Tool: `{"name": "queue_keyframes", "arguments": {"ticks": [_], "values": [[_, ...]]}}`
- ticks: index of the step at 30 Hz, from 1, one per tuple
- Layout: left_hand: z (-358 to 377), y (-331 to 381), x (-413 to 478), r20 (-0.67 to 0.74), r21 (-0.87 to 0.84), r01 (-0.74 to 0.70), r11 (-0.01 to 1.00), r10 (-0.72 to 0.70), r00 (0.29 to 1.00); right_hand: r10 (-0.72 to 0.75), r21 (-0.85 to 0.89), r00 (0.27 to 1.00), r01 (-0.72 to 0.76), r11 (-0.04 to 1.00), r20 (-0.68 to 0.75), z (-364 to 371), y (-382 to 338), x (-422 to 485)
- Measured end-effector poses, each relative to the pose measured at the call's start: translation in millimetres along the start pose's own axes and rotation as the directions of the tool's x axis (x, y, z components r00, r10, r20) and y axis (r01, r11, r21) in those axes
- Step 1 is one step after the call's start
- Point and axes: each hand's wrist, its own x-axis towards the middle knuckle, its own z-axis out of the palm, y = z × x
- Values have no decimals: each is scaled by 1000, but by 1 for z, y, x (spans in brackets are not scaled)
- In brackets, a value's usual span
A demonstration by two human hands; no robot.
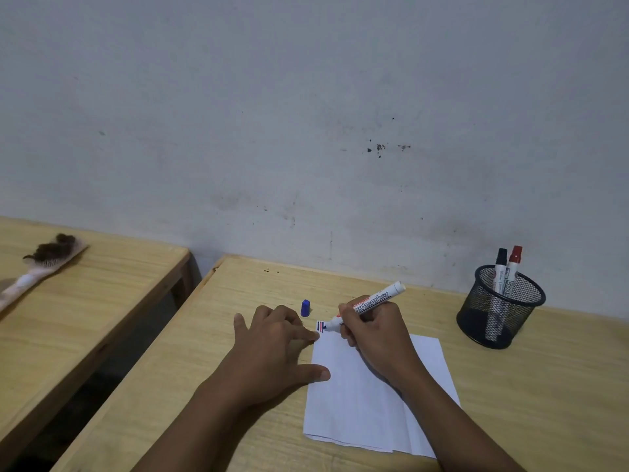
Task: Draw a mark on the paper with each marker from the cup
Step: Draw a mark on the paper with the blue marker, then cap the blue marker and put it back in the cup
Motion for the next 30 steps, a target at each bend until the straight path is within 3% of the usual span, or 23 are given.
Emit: {"name": "queue_keyframes", "arguments": {"ticks": [2,7,12,17,20,24,30], "values": [[3,1,0,-18,-32,11,999,-11,1000,18,82,1000,-17,997,-20,-2,-1,-1],[6,7,11,-288,-267,70,961,-149,946,67,271,998,-59,961,-21,-5,-7,-2],[-5,10,37,-183,-32,146,989,-149,972,-101,309,985,140,941,-139,-21,-38,-4],[-29,26,35,-257,-187,145,972,-191,947,-135,312,976,184,932,-171,-46,-73,-13],[-60,53,23,-311,-454,60,889,-221,924,-122,336,961,203,920,-246,-64,-95,-21],[-106,100,-8,-286,-756,-148,637,-119,951,-129,356,938,246,902,-320,-85,-133,-40],[-154,156,-50,-326,-771,-330,545,108,939,-216,351,900,356,866,-379,-115,-189,-84]]}}
